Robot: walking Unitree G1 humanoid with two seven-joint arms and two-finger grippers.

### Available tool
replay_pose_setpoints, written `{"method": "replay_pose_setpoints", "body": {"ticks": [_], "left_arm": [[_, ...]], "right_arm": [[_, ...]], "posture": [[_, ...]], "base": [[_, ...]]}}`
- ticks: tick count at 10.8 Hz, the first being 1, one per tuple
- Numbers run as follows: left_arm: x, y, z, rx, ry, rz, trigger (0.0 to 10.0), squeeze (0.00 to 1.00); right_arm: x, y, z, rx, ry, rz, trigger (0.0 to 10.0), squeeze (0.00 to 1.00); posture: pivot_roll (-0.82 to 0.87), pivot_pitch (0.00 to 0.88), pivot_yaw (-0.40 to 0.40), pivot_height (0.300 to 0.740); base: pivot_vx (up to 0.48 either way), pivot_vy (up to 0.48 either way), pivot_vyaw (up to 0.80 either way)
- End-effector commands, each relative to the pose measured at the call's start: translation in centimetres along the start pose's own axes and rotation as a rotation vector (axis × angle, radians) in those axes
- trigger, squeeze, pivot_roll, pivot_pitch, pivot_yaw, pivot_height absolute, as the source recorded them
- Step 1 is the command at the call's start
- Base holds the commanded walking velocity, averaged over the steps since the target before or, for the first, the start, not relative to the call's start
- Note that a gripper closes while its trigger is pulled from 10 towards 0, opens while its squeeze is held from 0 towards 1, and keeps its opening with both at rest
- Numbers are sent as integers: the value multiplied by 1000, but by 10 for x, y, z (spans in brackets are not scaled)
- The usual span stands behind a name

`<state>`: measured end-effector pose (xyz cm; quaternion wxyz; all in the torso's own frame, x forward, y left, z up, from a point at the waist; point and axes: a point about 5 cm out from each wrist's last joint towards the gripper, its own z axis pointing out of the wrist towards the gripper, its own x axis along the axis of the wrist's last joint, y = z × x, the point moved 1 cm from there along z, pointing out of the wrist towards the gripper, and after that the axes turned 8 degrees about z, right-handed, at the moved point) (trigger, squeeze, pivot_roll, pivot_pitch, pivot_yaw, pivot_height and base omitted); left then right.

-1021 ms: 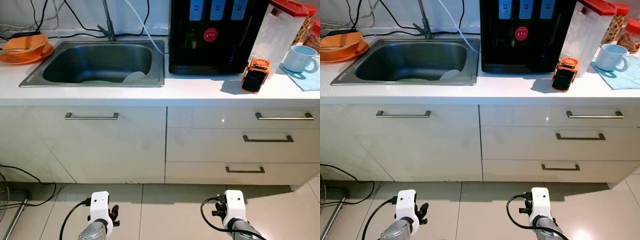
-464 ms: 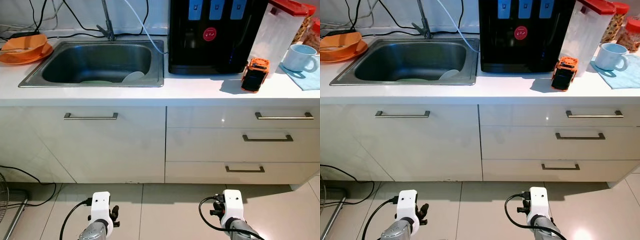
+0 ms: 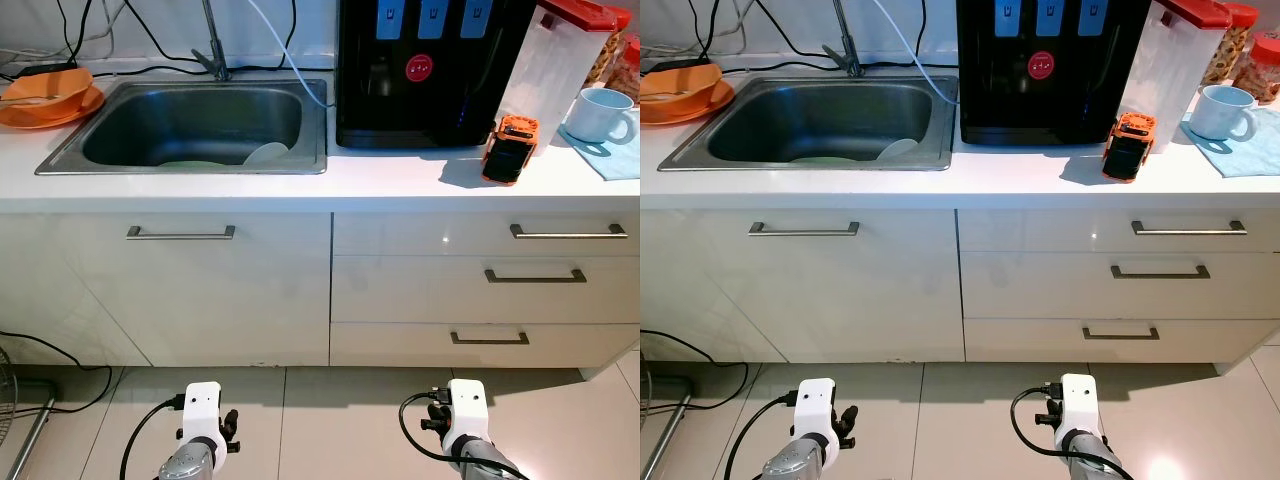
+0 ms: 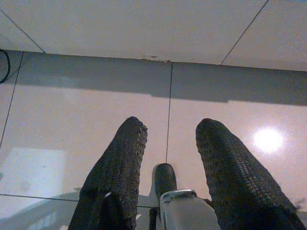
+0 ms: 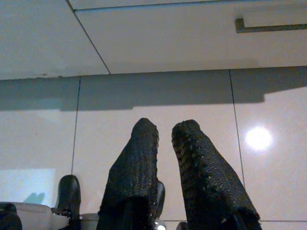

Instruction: Kitchen organization

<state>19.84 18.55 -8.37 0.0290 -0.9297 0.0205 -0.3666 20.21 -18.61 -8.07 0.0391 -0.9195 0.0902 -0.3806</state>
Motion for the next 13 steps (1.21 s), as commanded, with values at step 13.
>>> {"method": "replay_pose_setpoints", "body": {"ticks": [13], "left_arm": [[-2,-4,0,22,-17,-2,10000,0]], "right_arm": [[1,1,1,-3,-5,29,10000,0]], "posture": [[71,0,55,719]], "base": [[0,0,0]]}}
